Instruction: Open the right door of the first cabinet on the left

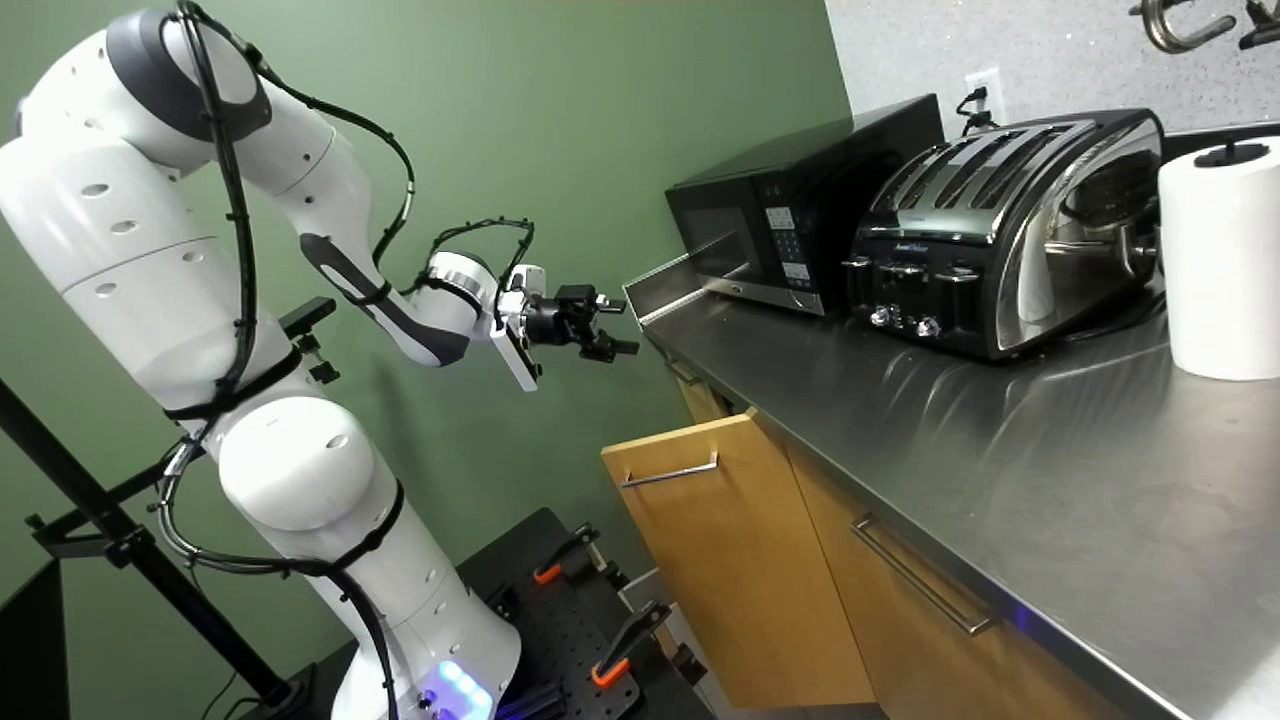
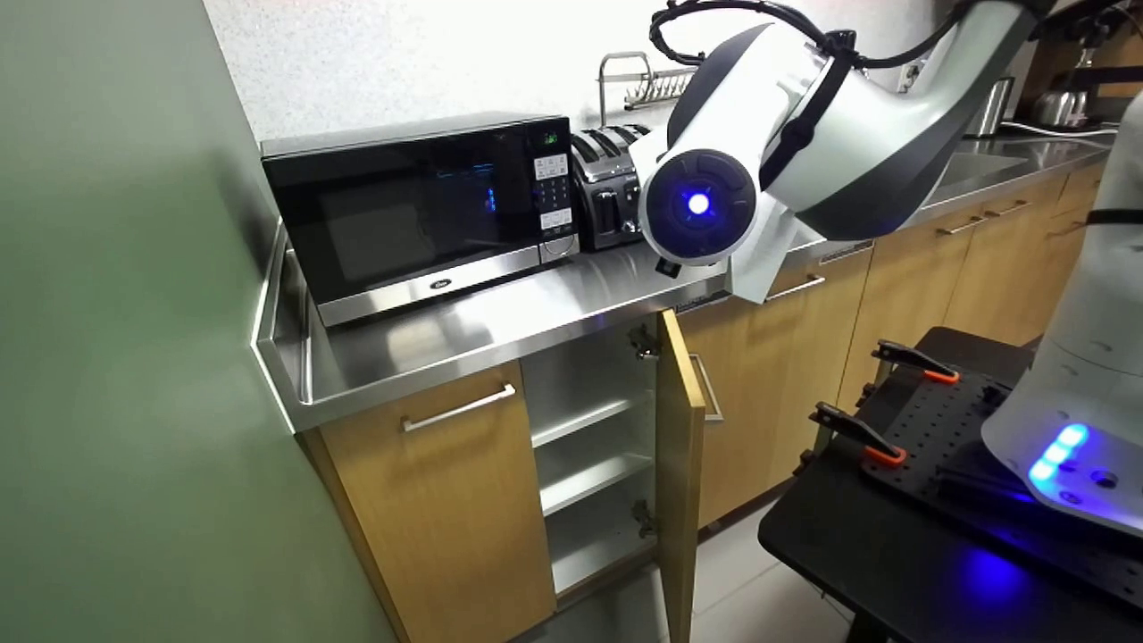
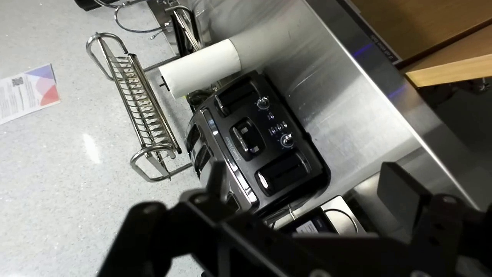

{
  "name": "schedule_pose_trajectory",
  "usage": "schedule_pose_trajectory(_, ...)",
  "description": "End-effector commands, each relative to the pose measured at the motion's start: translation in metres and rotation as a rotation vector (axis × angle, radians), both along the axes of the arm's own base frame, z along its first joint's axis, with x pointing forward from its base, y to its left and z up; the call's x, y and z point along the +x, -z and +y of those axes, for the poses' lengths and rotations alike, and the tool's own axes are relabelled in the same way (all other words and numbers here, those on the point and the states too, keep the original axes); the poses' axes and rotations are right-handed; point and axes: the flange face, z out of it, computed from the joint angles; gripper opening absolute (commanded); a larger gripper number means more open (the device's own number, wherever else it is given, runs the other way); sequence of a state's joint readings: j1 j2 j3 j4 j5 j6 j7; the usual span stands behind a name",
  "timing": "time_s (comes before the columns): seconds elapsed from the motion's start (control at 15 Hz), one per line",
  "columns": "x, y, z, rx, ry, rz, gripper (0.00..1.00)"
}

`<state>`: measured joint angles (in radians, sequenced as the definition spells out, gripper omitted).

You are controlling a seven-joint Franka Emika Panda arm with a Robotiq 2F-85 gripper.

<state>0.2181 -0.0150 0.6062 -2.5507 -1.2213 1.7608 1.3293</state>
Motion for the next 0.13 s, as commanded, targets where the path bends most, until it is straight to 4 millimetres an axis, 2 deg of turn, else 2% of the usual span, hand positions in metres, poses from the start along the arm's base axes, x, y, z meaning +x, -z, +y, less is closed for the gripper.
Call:
schedule_pose_trajectory(0.0, 0.0001, -0.0001, 0.0002, 0.0, 0.0, 0.0, 1.0)
schedule_pose_trajectory(0.07, 0.0001, -0.0002, 0.0002, 0.0, 0.0, 0.0, 1.0)
